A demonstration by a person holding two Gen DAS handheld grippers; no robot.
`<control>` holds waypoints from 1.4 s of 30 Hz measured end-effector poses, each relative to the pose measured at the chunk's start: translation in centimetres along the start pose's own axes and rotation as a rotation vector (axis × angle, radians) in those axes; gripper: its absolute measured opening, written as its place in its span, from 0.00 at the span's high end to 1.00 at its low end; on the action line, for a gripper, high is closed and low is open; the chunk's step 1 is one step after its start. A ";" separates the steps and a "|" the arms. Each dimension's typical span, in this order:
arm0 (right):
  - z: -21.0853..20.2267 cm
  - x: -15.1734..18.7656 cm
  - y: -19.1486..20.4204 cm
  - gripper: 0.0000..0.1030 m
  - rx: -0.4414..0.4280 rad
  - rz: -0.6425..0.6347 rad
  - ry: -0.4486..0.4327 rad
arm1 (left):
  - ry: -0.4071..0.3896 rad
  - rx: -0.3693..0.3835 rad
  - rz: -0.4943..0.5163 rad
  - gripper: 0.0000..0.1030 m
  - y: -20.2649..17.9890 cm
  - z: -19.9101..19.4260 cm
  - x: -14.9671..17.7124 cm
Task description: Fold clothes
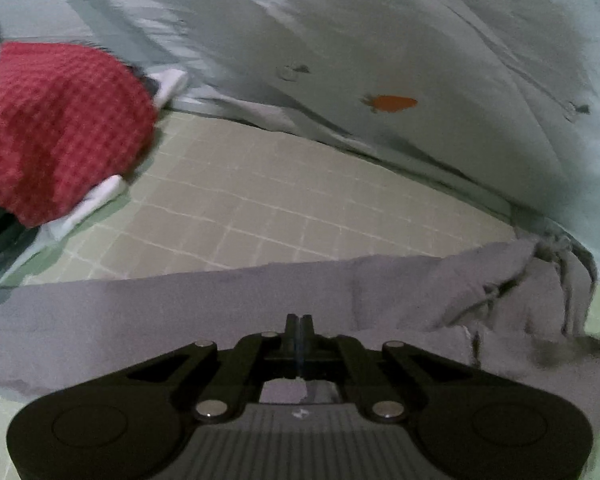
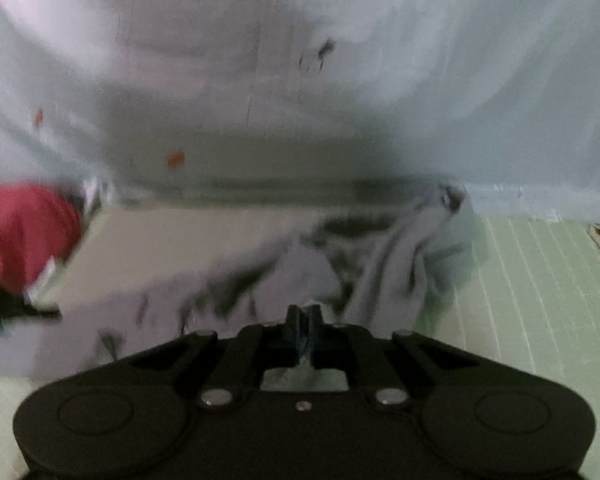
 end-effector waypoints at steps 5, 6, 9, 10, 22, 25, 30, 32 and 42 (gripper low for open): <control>2.9 0.3 -1.3 0.96 0.097 -0.004 0.036 | 0.076 0.062 0.014 0.77 -1.5 1.3 1.9; 3.4 0.7 -1.3 0.96 0.125 -0.030 0.059 | 0.087 0.067 0.023 0.75 -1.7 1.6 2.2; 3.3 1.3 -1.7 0.80 0.131 0.008 0.063 | 0.114 0.082 0.041 0.63 -2.3 2.3 2.9; 3.2 1.5 -1.9 0.67 0.124 0.033 0.063 | 0.116 0.087 0.041 0.60 -2.3 2.5 3.0; 6.8 4.6 -2.5 0.46 0.063 0.021 0.177 | 0.199 0.077 0.003 0.94 -2.6 5.8 3.5; 8.2 5.8 -2.5 0.86 0.077 -0.045 0.209 | 0.186 0.058 -0.024 0.96 -2.1 5.7 3.2; 4.2 4.0 -2.0 0.97 0.107 -0.141 0.085 | 0.078 0.013 -0.022 0.97 -1.2 2.0 1.5; 1.1 3.2 -2.0 0.97 0.123 -0.147 0.024 | 0.032 0.006 -0.039 0.97 -0.7 -0.3 0.8; -11.9 6.4 -2.3 0.97 0.122 -0.121 -0.129 | -0.127 0.038 -0.108 0.97 -0.9 -12.5 2.7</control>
Point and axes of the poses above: each gripper's, at about its wrist camera, not at the fingertips, and z roughly the way its jaws point, y to its left, x to its underside, the point moved 10 cm from there along z, roughly the way its jaws point, and after that the axes turned 2 degrees about -y, right-handed, at the moved point
